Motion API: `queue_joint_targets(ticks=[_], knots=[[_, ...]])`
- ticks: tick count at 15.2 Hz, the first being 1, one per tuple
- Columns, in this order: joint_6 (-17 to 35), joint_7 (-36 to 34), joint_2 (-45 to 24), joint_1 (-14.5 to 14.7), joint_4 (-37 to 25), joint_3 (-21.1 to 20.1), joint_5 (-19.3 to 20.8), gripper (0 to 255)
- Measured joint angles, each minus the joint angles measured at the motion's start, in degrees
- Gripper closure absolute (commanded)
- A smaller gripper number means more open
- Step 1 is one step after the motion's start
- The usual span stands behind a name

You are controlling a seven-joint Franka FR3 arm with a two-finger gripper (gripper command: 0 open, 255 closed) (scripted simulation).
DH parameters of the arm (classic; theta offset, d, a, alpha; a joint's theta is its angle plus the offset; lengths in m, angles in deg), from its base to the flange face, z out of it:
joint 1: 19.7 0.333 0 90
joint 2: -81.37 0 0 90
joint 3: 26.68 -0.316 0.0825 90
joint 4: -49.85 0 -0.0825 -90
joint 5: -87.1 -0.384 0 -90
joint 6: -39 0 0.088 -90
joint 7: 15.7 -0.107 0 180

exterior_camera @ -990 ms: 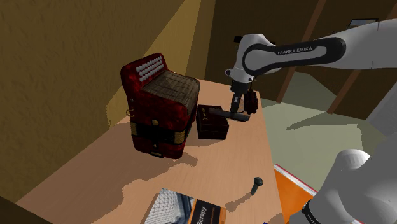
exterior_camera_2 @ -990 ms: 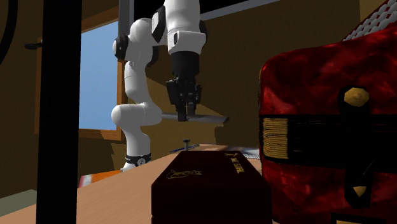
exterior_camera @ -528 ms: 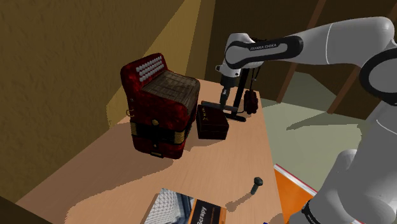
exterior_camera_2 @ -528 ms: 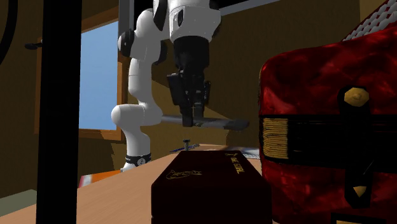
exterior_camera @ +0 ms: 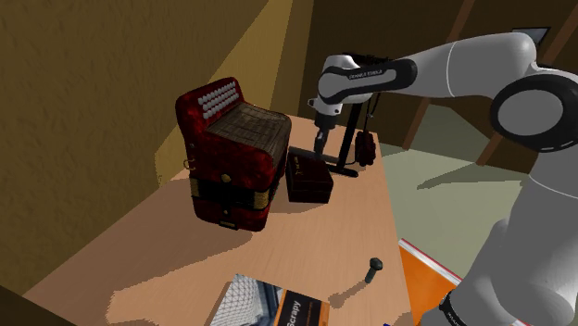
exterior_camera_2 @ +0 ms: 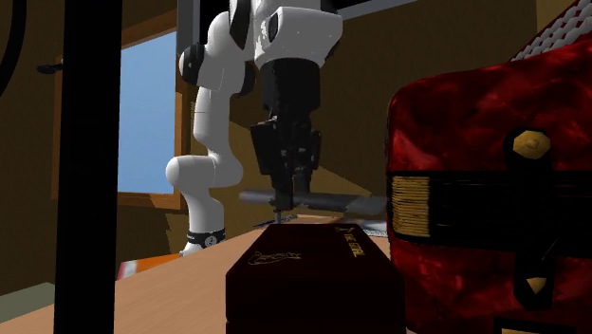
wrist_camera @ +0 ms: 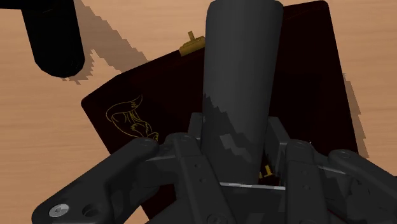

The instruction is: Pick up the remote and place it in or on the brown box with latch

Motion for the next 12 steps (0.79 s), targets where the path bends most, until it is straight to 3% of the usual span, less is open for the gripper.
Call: queue_joint_targets(ticks=[6, 12], knots=[[4.28, 0.47, -1.37, 0.01, 2.96, -0.14, -0.57, 255], [4.82, 0.55, -1.48, 0.01, 3.37, -0.15, -0.63, 255]])
